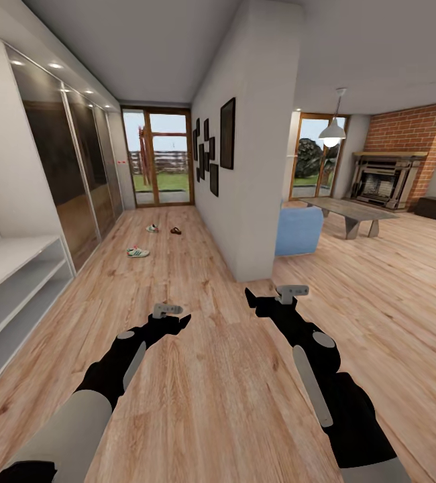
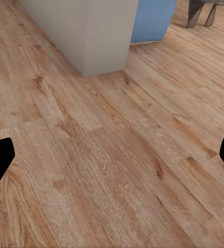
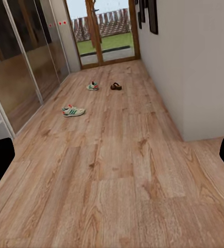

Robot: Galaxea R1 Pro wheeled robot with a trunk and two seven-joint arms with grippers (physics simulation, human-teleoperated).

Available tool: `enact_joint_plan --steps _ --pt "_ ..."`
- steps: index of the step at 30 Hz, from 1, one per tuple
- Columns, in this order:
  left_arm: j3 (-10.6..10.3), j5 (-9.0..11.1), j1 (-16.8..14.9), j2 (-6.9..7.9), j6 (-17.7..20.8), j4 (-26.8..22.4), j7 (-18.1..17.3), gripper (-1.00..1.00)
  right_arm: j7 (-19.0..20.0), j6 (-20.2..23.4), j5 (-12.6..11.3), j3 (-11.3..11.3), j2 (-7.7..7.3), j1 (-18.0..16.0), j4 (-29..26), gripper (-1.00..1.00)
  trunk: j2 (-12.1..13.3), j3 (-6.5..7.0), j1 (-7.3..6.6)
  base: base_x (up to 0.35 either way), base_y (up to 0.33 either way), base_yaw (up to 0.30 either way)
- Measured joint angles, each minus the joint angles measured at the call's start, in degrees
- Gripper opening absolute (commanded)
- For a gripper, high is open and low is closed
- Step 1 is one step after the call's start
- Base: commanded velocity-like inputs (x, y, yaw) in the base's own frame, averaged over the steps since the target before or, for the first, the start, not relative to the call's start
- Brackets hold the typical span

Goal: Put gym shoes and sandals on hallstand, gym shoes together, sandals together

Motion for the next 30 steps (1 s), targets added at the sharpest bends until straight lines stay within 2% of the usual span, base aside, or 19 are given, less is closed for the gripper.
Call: enact_joint_plan --steps 14,30 --pt "0.00 -0.05 0.00 0.00 0.05 0.00 -0.07 1.00 0.00 0.00 -0.03 0.00 0.00 0.00 0.00 1.00 0.00 0.00 0.00 0.007 -0.001 0.000" --pt "0.00 -0.06 0.01 0.00 -0.23 0.00 -0.13 1.00 0.00 0.00 -0.02 0.00 0.00 0.00 0.00 1.00 0.00 0.00 0.00 0.081 -0.041 0.000"
